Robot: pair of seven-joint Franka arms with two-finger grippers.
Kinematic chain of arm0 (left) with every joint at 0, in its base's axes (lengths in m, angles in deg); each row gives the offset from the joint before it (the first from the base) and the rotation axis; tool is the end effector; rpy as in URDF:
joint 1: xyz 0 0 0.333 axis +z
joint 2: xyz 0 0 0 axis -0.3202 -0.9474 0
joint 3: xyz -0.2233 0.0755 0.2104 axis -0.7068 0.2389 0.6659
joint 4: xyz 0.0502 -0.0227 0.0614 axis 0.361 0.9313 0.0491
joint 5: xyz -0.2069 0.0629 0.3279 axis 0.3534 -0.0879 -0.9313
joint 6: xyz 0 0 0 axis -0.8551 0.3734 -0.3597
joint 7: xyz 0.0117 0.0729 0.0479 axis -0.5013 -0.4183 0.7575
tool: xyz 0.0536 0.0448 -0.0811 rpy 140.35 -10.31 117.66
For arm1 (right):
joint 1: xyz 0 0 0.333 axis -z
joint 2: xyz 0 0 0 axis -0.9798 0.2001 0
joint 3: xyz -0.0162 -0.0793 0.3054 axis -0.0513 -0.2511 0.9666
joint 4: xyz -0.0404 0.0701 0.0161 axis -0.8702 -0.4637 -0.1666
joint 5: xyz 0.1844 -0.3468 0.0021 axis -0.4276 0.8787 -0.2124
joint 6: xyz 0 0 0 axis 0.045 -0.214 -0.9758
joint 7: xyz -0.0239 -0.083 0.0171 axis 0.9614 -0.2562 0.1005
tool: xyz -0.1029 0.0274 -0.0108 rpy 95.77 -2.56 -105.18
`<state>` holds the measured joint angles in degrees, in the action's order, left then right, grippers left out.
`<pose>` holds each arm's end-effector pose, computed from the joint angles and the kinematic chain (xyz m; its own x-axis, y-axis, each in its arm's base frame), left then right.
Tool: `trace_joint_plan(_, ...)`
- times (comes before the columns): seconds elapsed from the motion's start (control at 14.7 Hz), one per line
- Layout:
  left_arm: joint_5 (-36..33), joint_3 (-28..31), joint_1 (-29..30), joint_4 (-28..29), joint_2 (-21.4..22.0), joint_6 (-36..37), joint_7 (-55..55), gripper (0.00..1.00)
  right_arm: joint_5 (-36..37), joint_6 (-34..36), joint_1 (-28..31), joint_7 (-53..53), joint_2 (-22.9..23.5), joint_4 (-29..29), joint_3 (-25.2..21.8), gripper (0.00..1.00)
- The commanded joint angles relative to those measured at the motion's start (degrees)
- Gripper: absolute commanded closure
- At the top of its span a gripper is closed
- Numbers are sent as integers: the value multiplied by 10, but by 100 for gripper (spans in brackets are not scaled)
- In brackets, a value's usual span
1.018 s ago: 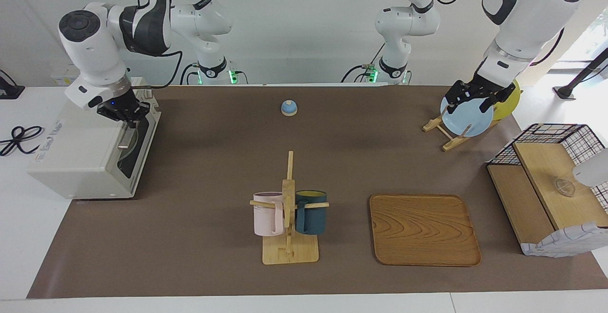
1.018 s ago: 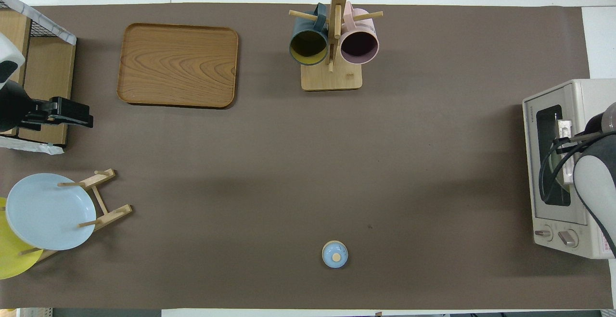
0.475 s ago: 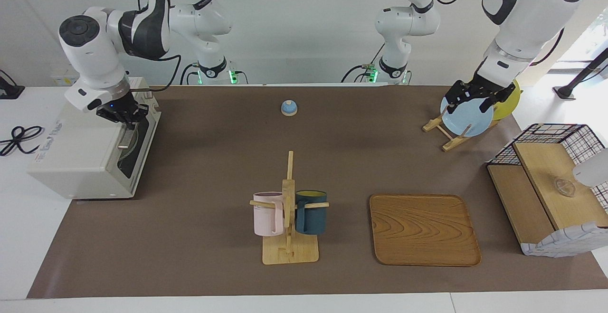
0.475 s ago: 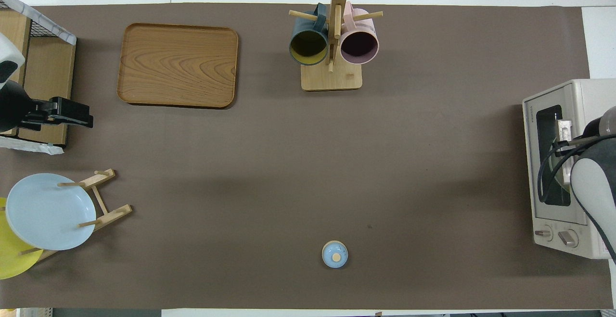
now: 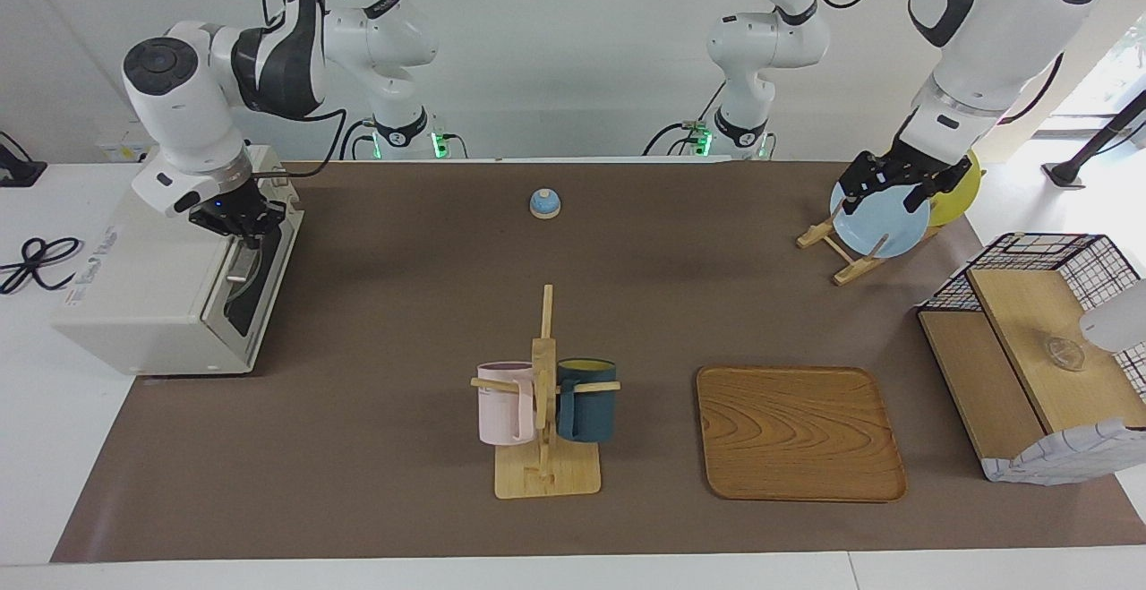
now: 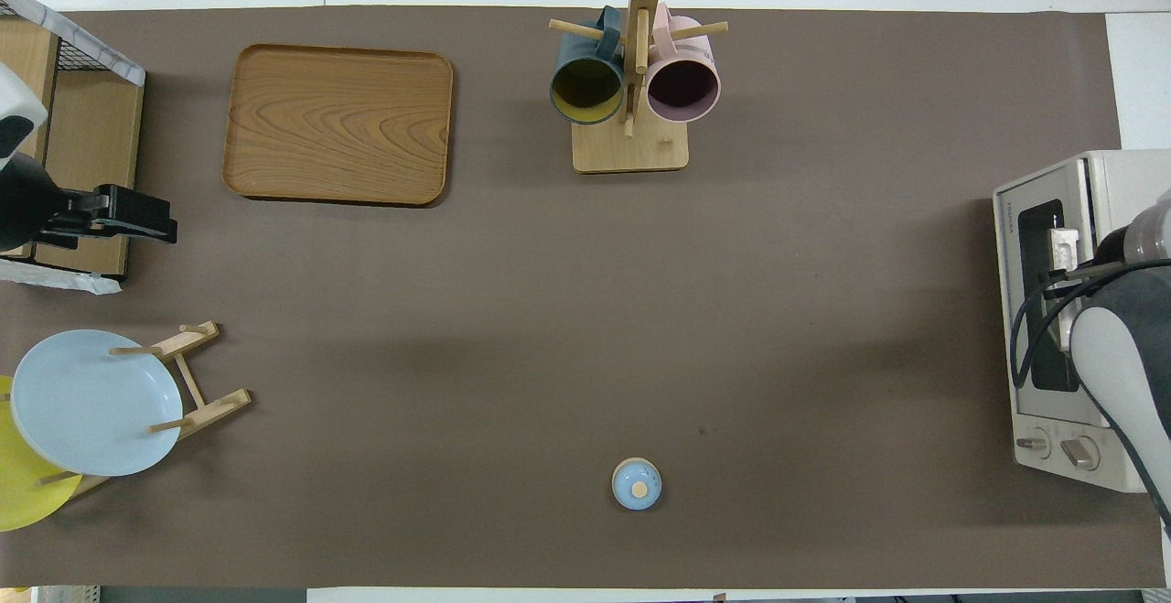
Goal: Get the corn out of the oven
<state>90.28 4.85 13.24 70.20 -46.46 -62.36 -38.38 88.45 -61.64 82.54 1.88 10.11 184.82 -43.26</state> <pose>0.5474 -0.0441 0.5889 0.9993 -0.0342 -0.0154 -0.0338 -0.9991 0.0260 0.5175 -0.0757 0.4636 0.9866 0.1322 -0.0961 0.1464 -0.9761 0.1607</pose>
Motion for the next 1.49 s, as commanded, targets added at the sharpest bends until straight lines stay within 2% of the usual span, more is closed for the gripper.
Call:
trace_joint_plan(0.0,-10,-6,7,6,9,-5,-3,0,-23,-47,-15,-27,24,14,2,100)
trace_joint_plan(0.41,-10,-6,7,6,9,-5,-3,0,-70,-126,-17,-52,81,34,6,100)
trace_joint_plan(0.54,-10,-6,7,6,9,-5,-3,0,-82,-168,-44,-62,84,54,9,100)
trace_joint_plan(0.95,-10,-6,8,6,9,-5,-3,0,-84,-193,-65,-87,120,59,9,100)
trace_joint_plan(1.15,-10,-6,7,6,9,-5,-3,0,-128,-197,-73,-88,135,59,9,100)
trace_joint_plan(1.43,-10,-6,7,6,9,-5,-3,0,-139,-208,-90,-92,143,55,9,100)
